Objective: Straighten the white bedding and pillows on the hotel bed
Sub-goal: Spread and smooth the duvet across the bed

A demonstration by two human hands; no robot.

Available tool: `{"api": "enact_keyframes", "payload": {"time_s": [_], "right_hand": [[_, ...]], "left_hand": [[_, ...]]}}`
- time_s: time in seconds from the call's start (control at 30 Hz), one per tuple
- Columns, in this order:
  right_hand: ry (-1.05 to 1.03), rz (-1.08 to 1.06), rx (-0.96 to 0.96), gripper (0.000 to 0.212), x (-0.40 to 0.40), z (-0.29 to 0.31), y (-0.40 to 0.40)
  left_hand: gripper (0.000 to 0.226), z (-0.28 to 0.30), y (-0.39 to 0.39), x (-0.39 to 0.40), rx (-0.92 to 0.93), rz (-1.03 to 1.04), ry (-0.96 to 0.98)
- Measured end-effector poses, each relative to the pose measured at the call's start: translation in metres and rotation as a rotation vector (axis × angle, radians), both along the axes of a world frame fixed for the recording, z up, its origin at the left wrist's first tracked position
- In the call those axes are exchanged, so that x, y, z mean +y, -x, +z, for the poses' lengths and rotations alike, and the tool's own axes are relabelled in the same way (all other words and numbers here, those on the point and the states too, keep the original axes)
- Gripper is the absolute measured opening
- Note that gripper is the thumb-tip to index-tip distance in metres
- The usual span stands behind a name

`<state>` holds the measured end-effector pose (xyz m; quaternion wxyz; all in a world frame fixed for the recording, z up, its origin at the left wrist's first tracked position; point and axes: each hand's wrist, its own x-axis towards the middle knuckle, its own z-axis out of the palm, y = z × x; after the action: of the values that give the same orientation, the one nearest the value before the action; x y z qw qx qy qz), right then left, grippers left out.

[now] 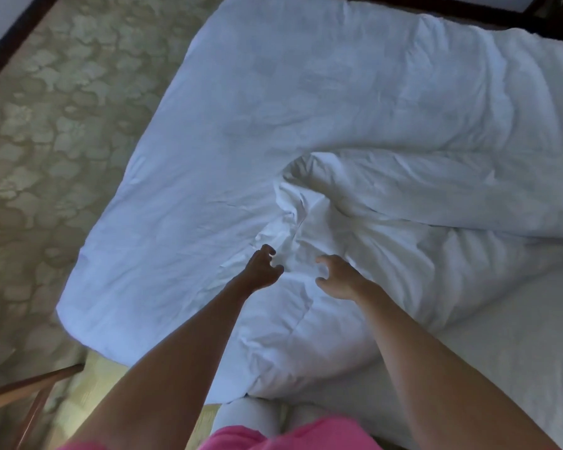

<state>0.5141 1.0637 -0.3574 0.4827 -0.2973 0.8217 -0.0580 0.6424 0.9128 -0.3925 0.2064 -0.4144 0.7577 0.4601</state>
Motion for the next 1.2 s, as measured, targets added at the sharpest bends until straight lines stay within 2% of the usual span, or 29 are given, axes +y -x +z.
{"api": "enact_keyframes", "payload": {"time_s": [0.07,0.13,0.23,0.33,0.4,0.47,0.57,0.63,0.67,0.73,0.8,0.87,0.93,1.03,1.13,1.2], "right_hand": [[0.004,-0.025,-0.018,0.060,-0.002,-0.008,0.006],[0.037,-0.071,-0.019,0.062,-0.002,-0.014,0.012],[0.063,-0.137,-0.023,0.064,0.005,-0.022,0.019],[0.051,-0.197,-0.064,0.068,0.016,-0.035,0.023],[0.032,-0.261,-0.086,0.070,0.020,-0.046,0.019],[0.032,-0.409,-0.136,0.079,0.022,-0.052,0.010],[0.088,-0.762,-0.238,0.110,0.014,-0.049,-0.005],[0.100,-0.858,-0.264,0.117,0.007,-0.049,-0.015],[0.056,-0.798,-0.233,0.112,0.004,-0.044,-0.023],[-0.080,-0.635,-0.103,0.088,0.005,-0.029,-0.036],[-0.129,-0.586,0.005,0.057,0.014,-0.015,-0.045],[-0.123,-0.669,0.001,0.046,0.026,-0.004,-0.048],[-0.086,-0.787,0.003,0.046,0.038,0.012,-0.051],[-0.023,-0.855,0.010,0.046,0.061,0.035,-0.065],[0.059,-0.808,0.003,0.049,0.089,0.061,-0.090],[0.076,-0.764,-0.016,0.054,0.113,0.078,-0.106]], "left_hand": [[0.055,-0.014,0.016,-0.009,0.004,-0.048,0.021],[0.072,-0.029,0.031,-0.021,-0.020,-0.211,0.119],[0.109,-0.054,0.042,-0.034,-0.118,-0.347,0.207],[0.141,-0.082,0.036,-0.032,-0.175,-0.158,0.024],[0.146,-0.092,0.027,-0.020,-0.106,0.042,-0.212],[0.129,-0.088,0.016,-0.006,-0.022,0.127,-0.351],[0.084,-0.058,-0.003,0.015,0.048,-0.038,-0.467],[0.061,-0.036,-0.016,0.030,0.109,-0.132,-0.502],[0.049,-0.024,-0.022,0.038,0.113,-0.195,-0.506],[0.029,0.000,-0.029,0.051,0.076,-0.403,-0.467],[0.028,0.022,-0.034,0.055,0.016,-0.565,-0.379],[0.033,0.039,-0.034,0.051,0.034,-0.589,-0.341],[0.038,0.052,-0.029,0.049,0.092,-0.476,-0.318],[0.063,0.063,-0.010,0.057,0.206,-0.020,-0.315],[0.105,0.070,0.022,0.077,0.190,0.431,-0.668],[0.102,0.075,0.039,0.097,0.148,0.576,-0.851]]}}
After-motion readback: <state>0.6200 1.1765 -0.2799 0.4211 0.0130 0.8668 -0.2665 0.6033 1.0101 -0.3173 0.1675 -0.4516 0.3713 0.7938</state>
